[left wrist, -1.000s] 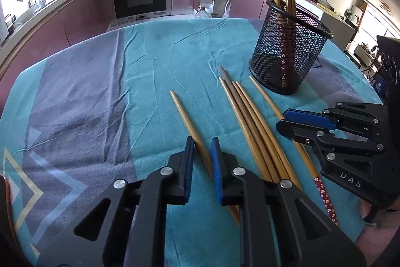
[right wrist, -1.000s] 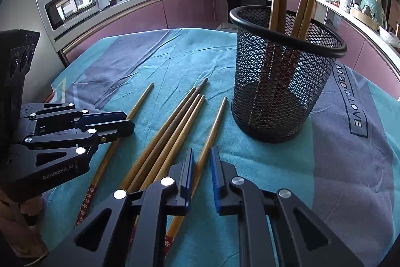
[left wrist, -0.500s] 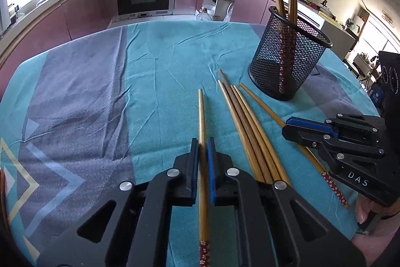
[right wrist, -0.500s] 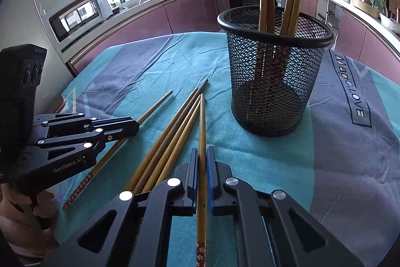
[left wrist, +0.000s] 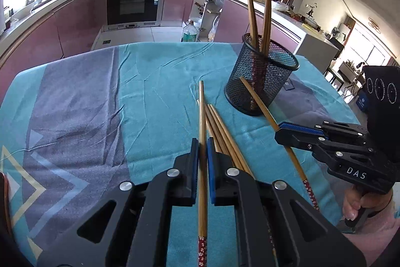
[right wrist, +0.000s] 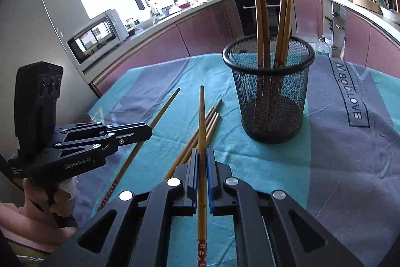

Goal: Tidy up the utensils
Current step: 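Raise the chopsticks upright and lower them into the mesh cup with both grippers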

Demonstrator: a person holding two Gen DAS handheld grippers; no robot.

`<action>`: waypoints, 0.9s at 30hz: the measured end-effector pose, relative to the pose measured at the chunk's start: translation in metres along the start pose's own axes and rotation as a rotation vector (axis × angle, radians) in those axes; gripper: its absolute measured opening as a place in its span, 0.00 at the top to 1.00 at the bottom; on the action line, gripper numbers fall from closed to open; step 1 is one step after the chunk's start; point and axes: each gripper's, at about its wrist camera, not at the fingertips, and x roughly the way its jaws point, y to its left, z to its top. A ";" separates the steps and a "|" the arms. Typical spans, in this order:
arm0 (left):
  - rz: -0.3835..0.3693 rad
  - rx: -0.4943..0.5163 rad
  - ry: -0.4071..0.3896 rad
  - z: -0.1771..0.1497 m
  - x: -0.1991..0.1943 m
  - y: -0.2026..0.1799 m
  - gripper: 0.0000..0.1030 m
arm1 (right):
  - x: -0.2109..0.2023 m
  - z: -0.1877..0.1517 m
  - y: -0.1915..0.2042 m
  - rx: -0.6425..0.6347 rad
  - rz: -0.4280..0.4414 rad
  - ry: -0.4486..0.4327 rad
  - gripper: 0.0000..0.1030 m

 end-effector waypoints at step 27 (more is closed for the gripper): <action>-0.198 -0.020 -0.250 0.053 -0.100 -0.012 0.93 | -0.078 0.040 -0.012 0.001 0.059 -0.253 0.95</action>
